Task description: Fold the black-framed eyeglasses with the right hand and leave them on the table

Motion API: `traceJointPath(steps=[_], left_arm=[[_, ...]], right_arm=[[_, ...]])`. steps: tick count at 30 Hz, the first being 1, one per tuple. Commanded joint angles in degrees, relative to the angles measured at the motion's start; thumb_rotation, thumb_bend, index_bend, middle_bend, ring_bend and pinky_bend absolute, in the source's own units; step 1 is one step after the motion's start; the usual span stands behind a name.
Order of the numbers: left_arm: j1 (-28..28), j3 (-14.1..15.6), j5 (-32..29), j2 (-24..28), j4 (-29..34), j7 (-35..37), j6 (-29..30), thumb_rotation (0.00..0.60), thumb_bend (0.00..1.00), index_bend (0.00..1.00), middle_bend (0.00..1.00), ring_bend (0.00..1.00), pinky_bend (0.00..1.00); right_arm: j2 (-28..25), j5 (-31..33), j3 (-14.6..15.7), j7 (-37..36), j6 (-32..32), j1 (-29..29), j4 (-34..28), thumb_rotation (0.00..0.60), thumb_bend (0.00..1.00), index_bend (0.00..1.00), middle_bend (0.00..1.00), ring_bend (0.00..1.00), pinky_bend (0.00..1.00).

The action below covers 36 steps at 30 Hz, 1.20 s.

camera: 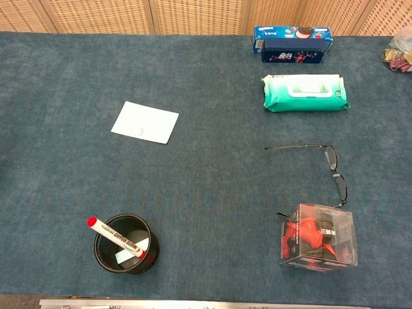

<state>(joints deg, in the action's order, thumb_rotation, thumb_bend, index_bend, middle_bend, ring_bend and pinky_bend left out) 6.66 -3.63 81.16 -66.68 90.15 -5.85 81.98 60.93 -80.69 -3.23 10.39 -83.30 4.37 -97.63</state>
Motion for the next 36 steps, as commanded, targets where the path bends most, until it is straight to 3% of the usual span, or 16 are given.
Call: traceJointPath(steps=[1,26,36], left_arm=[[-0.28,0.07,-0.11,0.18,0.08,-0.05,0.30,0.600,0.24,0.56,0.53,0.39,0.53],[-1.33,0.31,1.37,0.39,0.69,0.14,2.84,0.600,0.24,0.56,0.54,0.39,0.53],[-1.99,0.03,1.63,1.32,1.32,1.19,4.16,0.600,0.24,0.56,0.54,0.39,0.53]], right_arm=[[0.05,-0.53,-0.15,-0.33,-0.26,0.05,0.05,0.600,0.61,0.40,0.45,0.27,0.31],[2.91,-2.60,2.56,3.35,5.06,1.83,0.54,0.600,0.61,0.40,0.45,0.27,0.31],[3.82,-3.51,3.01,8.66,11.39,5.95,0.21,0.600,0.61,0.43,0.41,0.27,0.31]])
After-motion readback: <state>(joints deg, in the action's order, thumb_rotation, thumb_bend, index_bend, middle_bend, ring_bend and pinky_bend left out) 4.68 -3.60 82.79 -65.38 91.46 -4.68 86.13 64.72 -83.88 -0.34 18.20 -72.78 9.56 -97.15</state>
